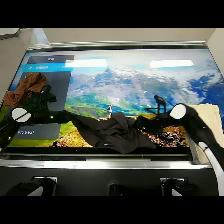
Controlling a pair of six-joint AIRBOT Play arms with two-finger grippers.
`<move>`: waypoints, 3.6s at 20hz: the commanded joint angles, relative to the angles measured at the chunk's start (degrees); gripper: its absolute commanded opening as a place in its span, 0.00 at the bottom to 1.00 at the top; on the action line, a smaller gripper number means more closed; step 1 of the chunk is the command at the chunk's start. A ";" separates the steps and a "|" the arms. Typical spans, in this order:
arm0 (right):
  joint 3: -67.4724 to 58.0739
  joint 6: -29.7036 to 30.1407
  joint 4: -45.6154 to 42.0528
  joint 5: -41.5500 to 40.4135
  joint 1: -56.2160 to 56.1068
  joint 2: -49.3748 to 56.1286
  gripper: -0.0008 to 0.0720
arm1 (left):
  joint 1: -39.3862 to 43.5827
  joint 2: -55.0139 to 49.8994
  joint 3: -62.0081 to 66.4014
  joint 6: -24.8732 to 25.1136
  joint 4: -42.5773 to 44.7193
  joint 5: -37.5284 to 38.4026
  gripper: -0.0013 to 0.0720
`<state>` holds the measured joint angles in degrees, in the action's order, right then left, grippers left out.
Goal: Fold the shirts.
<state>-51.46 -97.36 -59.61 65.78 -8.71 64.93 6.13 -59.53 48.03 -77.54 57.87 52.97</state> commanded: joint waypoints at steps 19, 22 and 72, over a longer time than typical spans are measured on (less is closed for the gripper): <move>9.92 11.72 1.95 -1.66 5.49 1.84 0.08 | -0.76 0.15 2.62 0.04 0.04 0.55 0.07; -2.89 9.42 -10.38 -0.13 5.49 -4.35 0.08 | -5.62 1.16 13.14 0.04 0.02 2.80 0.07; 4.42 1.66 -6.84 12.07 5.29 -6.78 0.90 | 13.68 -22.51 4.68 -4.96 -7.15 4.50 1.00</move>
<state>-49.06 -95.77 -67.83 79.20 -3.44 58.11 18.41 -81.28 53.82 -82.50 51.88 60.12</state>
